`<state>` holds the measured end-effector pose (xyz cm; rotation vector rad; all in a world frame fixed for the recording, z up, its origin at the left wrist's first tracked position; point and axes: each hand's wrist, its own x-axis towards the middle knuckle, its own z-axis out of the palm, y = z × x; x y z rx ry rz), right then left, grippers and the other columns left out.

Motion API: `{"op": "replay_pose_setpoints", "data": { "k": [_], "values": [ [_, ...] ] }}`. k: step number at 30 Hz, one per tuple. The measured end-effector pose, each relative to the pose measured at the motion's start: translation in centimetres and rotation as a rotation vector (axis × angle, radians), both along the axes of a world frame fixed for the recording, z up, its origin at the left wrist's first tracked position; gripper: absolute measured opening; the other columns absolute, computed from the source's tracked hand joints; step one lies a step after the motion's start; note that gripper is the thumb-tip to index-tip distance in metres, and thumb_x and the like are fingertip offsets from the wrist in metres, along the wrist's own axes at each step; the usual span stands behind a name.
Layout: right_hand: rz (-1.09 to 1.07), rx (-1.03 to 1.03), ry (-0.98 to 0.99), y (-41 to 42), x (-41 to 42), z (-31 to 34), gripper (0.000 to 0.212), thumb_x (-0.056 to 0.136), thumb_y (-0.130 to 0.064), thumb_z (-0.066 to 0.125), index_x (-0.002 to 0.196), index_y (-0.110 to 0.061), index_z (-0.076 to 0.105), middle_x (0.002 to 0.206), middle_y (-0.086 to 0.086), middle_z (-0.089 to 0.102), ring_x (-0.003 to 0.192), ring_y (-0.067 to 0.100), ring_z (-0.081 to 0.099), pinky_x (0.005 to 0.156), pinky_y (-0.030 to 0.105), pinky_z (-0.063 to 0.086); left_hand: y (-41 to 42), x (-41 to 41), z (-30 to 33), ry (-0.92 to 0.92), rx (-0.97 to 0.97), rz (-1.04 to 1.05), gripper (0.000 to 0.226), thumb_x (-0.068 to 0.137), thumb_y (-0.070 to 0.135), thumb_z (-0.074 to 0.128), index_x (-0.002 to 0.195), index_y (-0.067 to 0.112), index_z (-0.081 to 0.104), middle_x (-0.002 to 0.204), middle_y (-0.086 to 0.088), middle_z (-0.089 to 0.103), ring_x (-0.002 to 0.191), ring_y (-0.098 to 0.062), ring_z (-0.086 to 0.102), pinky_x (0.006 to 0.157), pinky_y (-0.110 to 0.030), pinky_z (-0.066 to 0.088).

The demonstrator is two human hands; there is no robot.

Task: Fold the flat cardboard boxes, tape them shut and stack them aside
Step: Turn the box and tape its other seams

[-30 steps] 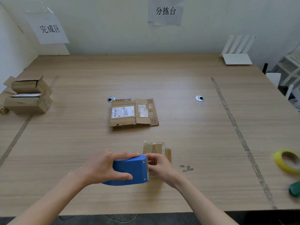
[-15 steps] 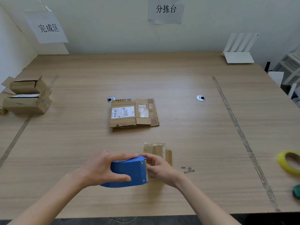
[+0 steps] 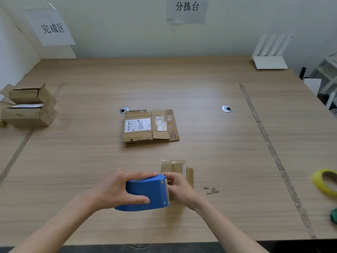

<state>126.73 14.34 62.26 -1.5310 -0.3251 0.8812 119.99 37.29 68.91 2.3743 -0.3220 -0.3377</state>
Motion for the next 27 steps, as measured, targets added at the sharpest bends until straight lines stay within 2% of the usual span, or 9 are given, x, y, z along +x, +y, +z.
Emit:
{"op": "replay_pose_setpoints", "data": {
  "k": [3, 9, 13, 15, 18, 23, 27],
  "values": [
    [-0.019, -0.006, 0.026, 0.0, -0.2, -0.3, 0.018, 0.103, -0.029, 0.060, 0.113, -0.019, 0.071, 0.112, 0.007, 0.074, 0.088, 0.015, 0.063, 0.073, 0.035, 0.049, 0.1, 0.0, 0.0, 0.004, -0.015, 0.003, 0.067, 0.076, 0.065, 0.074, 0.136, 0.064, 0.044, 0.109, 0.035, 0.066, 0.087, -0.002, 0.068, 0.067, -0.015, 0.053],
    [-0.072, 0.053, 0.155, -0.6, -0.2, -0.7, 0.020, 0.105, -0.023, 0.056, 0.113, -0.010, 0.068, 0.114, 0.011, 0.073, 0.103, 0.019, 0.070, 0.094, 0.039, 0.058, 0.9, -0.1, -0.2, -0.001, -0.003, 0.036, 0.067, 0.075, 0.061, 0.075, 0.135, 0.064, 0.046, 0.105, 0.031, 0.069, 0.083, -0.003, 0.068, 0.068, -0.021, 0.056],
    [-0.101, 0.115, 0.299, -0.6, 0.1, -0.4, 0.032, 0.094, -0.032, 0.065, 0.115, -0.009, 0.068, 0.112, 0.012, 0.074, 0.102, 0.024, 0.071, 0.088, 0.033, 0.058, 0.7, -0.2, -0.3, -0.009, -0.014, 0.036, 0.068, 0.075, 0.064, 0.075, 0.136, 0.063, 0.046, 0.104, 0.031, 0.069, 0.083, -0.004, 0.069, 0.067, -0.022, 0.057],
    [-0.106, 0.159, 0.354, -0.6, 0.1, -0.4, 0.037, 0.088, -0.035, 0.075, 0.115, -0.010, 0.069, 0.114, 0.013, 0.074, 0.105, 0.029, 0.069, 0.091, 0.037, 0.057, 0.6, -0.1, -0.2, -0.019, -0.023, 0.045, 0.068, 0.074, 0.064, 0.075, 0.135, 0.063, 0.046, 0.104, 0.030, 0.069, 0.083, -0.005, 0.069, 0.068, -0.023, 0.057],
    [-0.093, 0.157, 0.308, -0.8, 0.1, -0.7, 0.035, 0.086, -0.030, 0.082, 0.113, -0.011, 0.072, 0.117, 0.015, 0.074, 0.111, 0.027, 0.071, 0.094, 0.040, 0.058, 0.4, -0.1, 0.0, -0.025, -0.020, 0.032, 0.067, 0.074, 0.063, 0.075, 0.135, 0.063, 0.046, 0.105, 0.031, 0.069, 0.084, -0.004, 0.069, 0.068, -0.020, 0.056],
    [-0.099, 0.077, 0.213, -1.2, 0.0, 0.1, 0.029, 0.082, -0.023, 0.084, 0.109, -0.019, 0.076, 0.114, 0.015, 0.075, 0.101, 0.022, 0.072, 0.088, 0.039, 0.061, 0.6, -0.5, -0.2, -0.021, -0.025, 0.035, 0.067, 0.075, 0.062, 0.075, 0.136, 0.062, 0.046, 0.108, 0.032, 0.068, 0.088, -0.003, 0.069, 0.069, -0.023, 0.058],
    [-0.116, 0.006, 0.160, -1.2, -0.4, 0.8, 0.035, 0.081, -0.017, 0.084, 0.114, -0.023, 0.076, 0.098, 0.008, 0.076, 0.090, 0.017, 0.072, 0.082, 0.038, 0.063, 0.6, -0.8, -0.3, -0.023, -0.044, 0.038, 0.068, 0.075, 0.060, 0.077, 0.135, 0.063, 0.046, 0.112, 0.033, 0.067, 0.091, -0.003, 0.069, 0.071, -0.021, 0.057]
  ]
}}
